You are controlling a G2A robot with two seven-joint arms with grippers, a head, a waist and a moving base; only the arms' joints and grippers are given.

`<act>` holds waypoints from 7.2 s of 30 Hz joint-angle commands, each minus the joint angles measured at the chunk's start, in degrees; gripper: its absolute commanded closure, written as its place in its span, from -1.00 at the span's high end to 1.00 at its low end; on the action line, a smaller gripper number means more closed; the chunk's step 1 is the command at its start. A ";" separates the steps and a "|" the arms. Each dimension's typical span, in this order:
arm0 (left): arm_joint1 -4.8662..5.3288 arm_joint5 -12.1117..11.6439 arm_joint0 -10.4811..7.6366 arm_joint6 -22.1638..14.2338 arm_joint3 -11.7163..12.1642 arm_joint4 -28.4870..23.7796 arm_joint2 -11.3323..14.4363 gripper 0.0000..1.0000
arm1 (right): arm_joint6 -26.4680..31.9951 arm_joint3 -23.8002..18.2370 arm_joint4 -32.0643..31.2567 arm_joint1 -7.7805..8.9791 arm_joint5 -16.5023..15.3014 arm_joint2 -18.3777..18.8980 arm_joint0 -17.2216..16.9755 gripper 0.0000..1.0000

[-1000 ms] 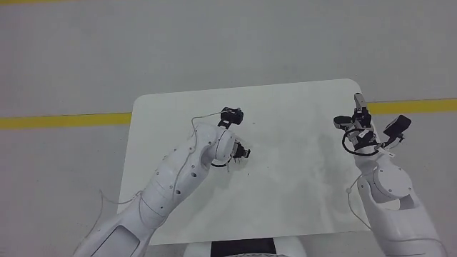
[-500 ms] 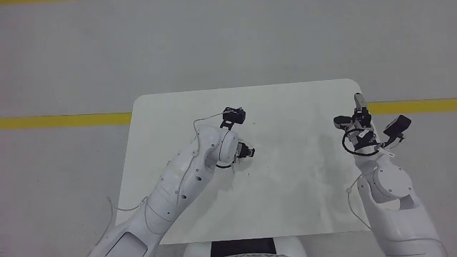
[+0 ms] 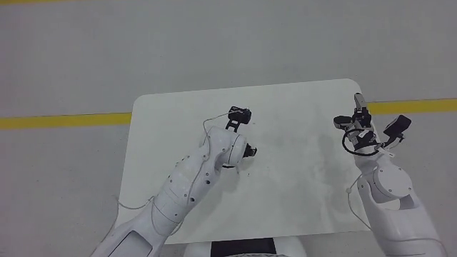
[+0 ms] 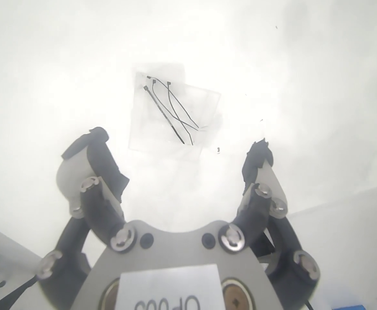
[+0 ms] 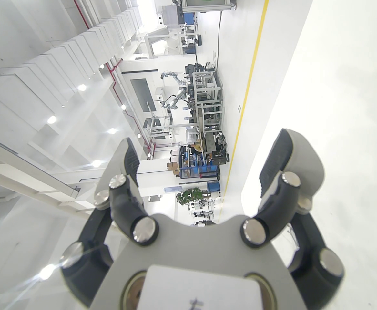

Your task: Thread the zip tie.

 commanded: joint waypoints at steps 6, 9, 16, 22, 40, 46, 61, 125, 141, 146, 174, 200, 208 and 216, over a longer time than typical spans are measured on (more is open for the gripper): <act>-3.30 0.00 -0.49 0.01 5.44 2.11 -1.80 1.00 | 0.00 0.00 0.00 0.00 0.00 0.00 0.00 1.00; -4.88 0.00 -0.06 0.01 6.93 1.92 -4.18 1.00 | 0.00 0.00 0.00 0.00 0.00 0.00 0.00 1.00; -5.01 0.00 -0.08 0.01 6.89 2.05 -4.16 1.00 | 0.00 0.00 0.00 0.00 0.00 0.00 0.00 1.00; -4.60 -0.83 0.92 1.50 6.42 -1.75 -6.77 1.00 | 0.00 0.00 0.00 0.00 0.00 0.00 0.00 1.00; -3.18 -0.81 2.86 0.63 2.75 -3.98 -9.39 -0.60 | 0.00 0.00 0.00 0.00 0.00 0.00 0.00 1.00; -2.99 -0.70 2.85 1.34 3.44 -4.99 -9.27 -0.58 | 0.00 0.00 0.00 0.00 0.00 0.00 0.00 1.00; -2.94 -0.91 1.11 5.88 11.06 -7.35 -7.91 -0.64 | 0.00 0.00 0.00 0.00 0.00 0.00 0.00 1.00; -5.94 0.00 -5.64 7.50 23.46 -7.89 -3.09 -0.78 | 0.00 0.00 0.00 0.00 0.00 0.00 0.00 1.00; -5.90 0.00 -5.40 6.44 22.03 -6.62 -3.74 -1.00 | 0.00 0.00 0.00 0.00 0.00 0.00 0.00 1.00; -5.45 0.00 -3.96 4.36 18.43 -4.83 -4.92 -1.00 | 0.00 0.00 0.00 0.00 0.00 0.00 0.00 1.00; -0.97 -2.51 3.09 0.01 -1.29 -0.74 -7.28 -1.00 | 0.00 0.00 0.00 0.00 0.00 0.00 0.00 1.00; 1.10 -4.20 4.68 1.82 -5.83 -7.44 -10.63 -1.00 | 0.00 0.00 0.00 0.00 0.00 0.00 0.00 1.00; 2.30 -11.11 6.59 1.66 -5.96 -24.33 -19.47 -1.00 | 0.00 0.00 0.00 0.00 0.00 0.00 0.00 1.00; 3.54 -24.16 9.34 0.01 -3.19 -41.73 -23.28 -1.00 | 0.00 0.00 0.00 0.00 0.00 0.00 0.00 1.00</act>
